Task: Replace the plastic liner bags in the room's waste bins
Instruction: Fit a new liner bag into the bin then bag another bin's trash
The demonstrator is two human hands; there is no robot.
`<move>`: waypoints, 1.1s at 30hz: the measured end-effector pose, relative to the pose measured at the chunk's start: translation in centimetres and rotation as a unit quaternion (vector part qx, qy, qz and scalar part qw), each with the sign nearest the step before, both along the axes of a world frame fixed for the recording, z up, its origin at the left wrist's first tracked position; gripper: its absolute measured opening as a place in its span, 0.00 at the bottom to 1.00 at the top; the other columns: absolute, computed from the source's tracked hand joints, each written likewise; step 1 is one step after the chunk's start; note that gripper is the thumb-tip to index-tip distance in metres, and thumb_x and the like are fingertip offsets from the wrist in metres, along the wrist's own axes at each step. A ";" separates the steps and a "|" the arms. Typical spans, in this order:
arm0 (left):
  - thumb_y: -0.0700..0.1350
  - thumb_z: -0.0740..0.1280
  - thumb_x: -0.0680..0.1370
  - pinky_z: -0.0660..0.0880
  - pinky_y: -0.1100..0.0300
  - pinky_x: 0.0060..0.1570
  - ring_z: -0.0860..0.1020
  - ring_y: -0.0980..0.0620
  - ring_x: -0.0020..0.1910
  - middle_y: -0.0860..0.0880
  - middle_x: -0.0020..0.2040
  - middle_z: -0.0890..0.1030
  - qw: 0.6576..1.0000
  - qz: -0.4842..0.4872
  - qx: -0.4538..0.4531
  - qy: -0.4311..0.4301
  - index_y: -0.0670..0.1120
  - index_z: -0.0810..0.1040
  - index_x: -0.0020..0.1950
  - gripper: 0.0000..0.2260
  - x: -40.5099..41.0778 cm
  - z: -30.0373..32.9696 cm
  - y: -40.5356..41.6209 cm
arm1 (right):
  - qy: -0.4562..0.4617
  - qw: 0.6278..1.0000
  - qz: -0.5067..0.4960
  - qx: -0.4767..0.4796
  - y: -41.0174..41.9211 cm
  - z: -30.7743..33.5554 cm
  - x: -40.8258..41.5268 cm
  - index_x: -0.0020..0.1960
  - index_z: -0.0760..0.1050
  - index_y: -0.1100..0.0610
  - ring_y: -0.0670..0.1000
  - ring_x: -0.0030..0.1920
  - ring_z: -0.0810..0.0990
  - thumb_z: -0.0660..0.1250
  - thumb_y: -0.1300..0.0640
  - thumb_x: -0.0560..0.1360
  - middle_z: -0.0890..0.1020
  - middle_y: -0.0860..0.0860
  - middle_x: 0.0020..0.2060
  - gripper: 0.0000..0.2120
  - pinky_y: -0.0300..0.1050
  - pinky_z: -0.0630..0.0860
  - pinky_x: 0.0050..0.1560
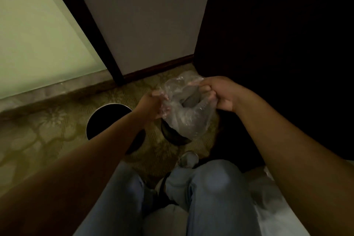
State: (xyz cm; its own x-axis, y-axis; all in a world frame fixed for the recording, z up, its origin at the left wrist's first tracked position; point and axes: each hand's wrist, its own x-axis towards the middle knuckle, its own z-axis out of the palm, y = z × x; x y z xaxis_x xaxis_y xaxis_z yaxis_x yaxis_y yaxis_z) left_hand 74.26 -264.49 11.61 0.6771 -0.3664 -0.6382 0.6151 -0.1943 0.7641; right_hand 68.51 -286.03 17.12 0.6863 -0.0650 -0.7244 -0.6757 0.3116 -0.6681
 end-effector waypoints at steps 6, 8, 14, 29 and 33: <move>0.38 0.61 0.83 0.67 0.67 0.19 0.73 0.56 0.21 0.48 0.28 0.74 0.996 0.037 -0.029 -0.081 0.44 0.75 0.42 0.10 -0.5 12.4 1.7 | -0.037 0.986 0.015 -0.162 -0.2 11.0 -2.6 0.54 0.82 0.58 0.43 0.24 0.63 0.69 0.59 0.78 0.69 0.46 0.26 0.07 0.35 0.58 0.19; 0.38 0.61 0.83 0.64 0.68 0.18 0.71 0.57 0.22 0.50 0.29 0.72 0.993 0.049 -0.033 -0.098 0.46 0.76 0.44 0.09 -0.6 17.1 3.7 | -0.054 0.970 0.008 -0.237 -0.3 15.3 -4.3 0.55 0.82 0.59 0.48 0.28 0.74 0.72 0.57 0.76 0.78 0.50 0.31 0.09 0.39 0.69 0.23; 0.36 0.60 0.80 0.60 0.69 0.17 0.67 0.60 0.21 0.52 0.34 0.69 0.977 0.115 -0.024 -0.179 0.48 0.78 0.44 0.11 -0.4 29.2 11.0 | -0.080 0.911 -0.022 -0.403 -0.2 26.2 -9.0 0.57 0.80 0.58 0.58 0.51 0.82 0.72 0.56 0.76 0.82 0.57 0.53 0.11 0.49 0.81 0.43; 0.34 0.58 0.81 0.64 0.71 0.16 0.68 0.60 0.18 0.50 0.26 0.74 0.959 0.149 -0.087 -0.223 0.41 0.80 0.49 0.11 -8.5 46.1 18.6 | -0.195 0.929 -0.098 -0.300 5.6 39.4 -16.1 0.49 0.84 0.56 0.45 0.31 0.75 0.70 0.56 0.77 0.81 0.50 0.39 0.05 0.37 0.71 0.23; 0.37 0.62 0.81 0.65 0.72 0.16 0.73 0.60 0.23 0.51 0.25 0.71 0.969 0.050 -0.051 -0.235 0.44 0.76 0.45 0.07 -12.1 49.4 15.5 | -0.293 0.908 0.066 -0.292 10.5 42.1 -15.4 0.53 0.86 0.49 0.51 0.55 0.84 0.73 0.51 0.75 0.85 0.49 0.55 0.08 0.53 0.81 0.59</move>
State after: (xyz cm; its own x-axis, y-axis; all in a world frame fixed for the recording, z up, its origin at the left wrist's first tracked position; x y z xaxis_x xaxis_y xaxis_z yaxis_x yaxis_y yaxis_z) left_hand 62.19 -248.96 61.05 0.9192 -0.3298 -0.2151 0.2068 -0.0605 0.9765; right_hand 53.08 -275.56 59.18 0.9726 -0.2092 -0.1010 -0.1565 -0.2687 -0.9504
